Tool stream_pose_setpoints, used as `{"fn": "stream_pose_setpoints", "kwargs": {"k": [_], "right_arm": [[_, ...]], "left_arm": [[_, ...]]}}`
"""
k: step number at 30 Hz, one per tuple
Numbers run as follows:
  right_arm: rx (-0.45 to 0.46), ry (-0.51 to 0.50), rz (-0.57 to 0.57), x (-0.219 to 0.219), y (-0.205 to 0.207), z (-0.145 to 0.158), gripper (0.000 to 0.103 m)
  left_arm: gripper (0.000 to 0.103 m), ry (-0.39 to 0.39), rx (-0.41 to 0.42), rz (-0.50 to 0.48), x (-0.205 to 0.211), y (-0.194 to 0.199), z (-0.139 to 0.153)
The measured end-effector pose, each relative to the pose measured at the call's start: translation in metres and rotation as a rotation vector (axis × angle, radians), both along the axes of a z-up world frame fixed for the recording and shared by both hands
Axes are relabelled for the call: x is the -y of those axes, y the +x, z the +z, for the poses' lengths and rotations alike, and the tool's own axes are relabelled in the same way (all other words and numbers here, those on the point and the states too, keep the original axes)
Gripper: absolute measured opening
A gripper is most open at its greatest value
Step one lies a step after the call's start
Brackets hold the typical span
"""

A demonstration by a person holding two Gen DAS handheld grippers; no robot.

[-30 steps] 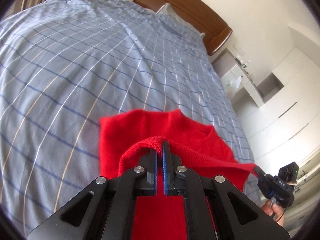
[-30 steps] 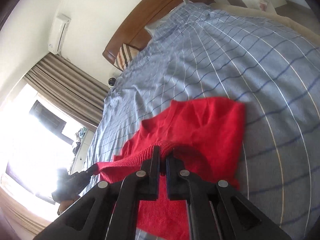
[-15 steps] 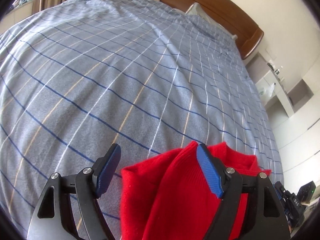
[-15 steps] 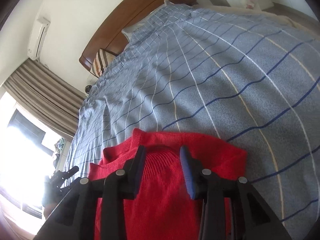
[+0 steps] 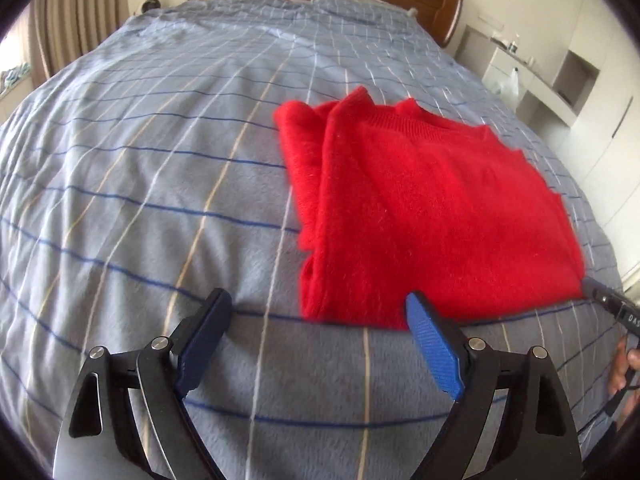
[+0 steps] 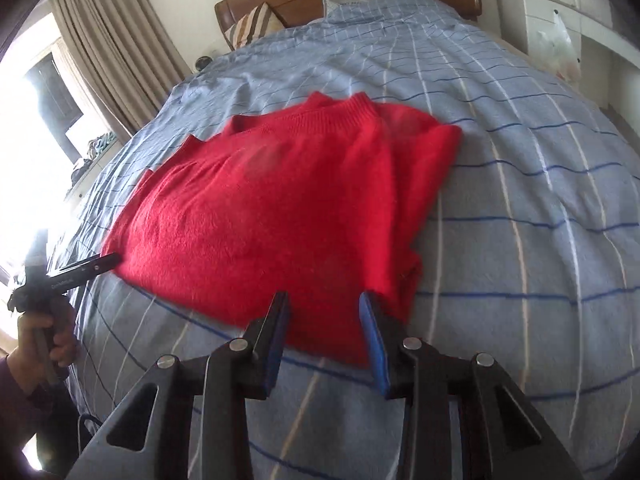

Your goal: Fold small clothes

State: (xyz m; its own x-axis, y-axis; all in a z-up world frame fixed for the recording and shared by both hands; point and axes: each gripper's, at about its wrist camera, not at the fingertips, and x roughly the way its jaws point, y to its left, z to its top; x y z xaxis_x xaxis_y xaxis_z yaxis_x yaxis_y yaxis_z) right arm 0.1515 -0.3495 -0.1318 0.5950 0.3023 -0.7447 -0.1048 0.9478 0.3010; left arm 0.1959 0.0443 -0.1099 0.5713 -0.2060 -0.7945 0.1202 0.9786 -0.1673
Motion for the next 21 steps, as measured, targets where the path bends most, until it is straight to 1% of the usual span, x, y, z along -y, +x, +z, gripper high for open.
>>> {"fn": "stream_pose_setpoints", "kwargs": {"k": [2, 3, 5, 7, 9, 10, 11, 12, 13, 16, 18, 21], "right_arm": [[0.036, -0.001, -0.034, 0.005, -0.027, 0.007, 0.038], [0.056, -0.009, -0.05, 0.005, -0.04, 0.009, 0.041], [0.095, -0.033, -0.081, 0.005, -0.062, 0.009, 0.05], [0.119, -0.068, -0.114, 0.004, -0.079, 0.003, 0.052], [0.098, -0.078, -0.132, 0.005, -0.086, -0.01, 0.052], [0.097, -0.071, -0.14, 0.005, -0.089, -0.017, 0.052], [0.112, -0.066, -0.145, 0.006, -0.093, -0.019, 0.052], [0.129, -0.064, -0.148, 0.006, -0.097, -0.021, 0.052], [0.138, -0.062, -0.149, 0.006, -0.1, -0.022, 0.052], [0.15, -0.042, -0.151, 0.006, -0.099, -0.026, 0.053], [0.17, -0.03, -0.15, 0.007, -0.101, -0.029, 0.053], [0.189, -0.043, -0.148, 0.005, -0.102, -0.03, 0.053]], "left_arm": [[0.092, -0.04, 0.037, 0.031, -0.01, -0.014, 0.007], [0.094, -0.047, 0.061, 0.048, -0.014, -0.021, 0.01], [0.096, -0.027, 0.108, 0.087, -0.019, -0.031, 0.011], [0.096, 0.024, 0.126, 0.112, -0.019, -0.027, 0.002], [0.096, 0.067, 0.105, 0.141, -0.022, -0.021, -0.014], [0.096, 0.073, 0.09, 0.149, -0.023, -0.017, -0.023], [0.096, 0.068, 0.094, 0.148, -0.025, -0.018, -0.03], [0.097, 0.066, 0.12, 0.142, -0.026, -0.021, -0.033], [0.098, 0.072, 0.136, 0.136, -0.024, -0.022, -0.034], [0.099, 0.092, 0.143, 0.129, -0.021, -0.023, -0.037], [0.1, 0.092, 0.15, 0.126, -0.02, -0.024, -0.039], [0.1, 0.083, 0.157, 0.119, -0.02, -0.024, -0.04]]}}
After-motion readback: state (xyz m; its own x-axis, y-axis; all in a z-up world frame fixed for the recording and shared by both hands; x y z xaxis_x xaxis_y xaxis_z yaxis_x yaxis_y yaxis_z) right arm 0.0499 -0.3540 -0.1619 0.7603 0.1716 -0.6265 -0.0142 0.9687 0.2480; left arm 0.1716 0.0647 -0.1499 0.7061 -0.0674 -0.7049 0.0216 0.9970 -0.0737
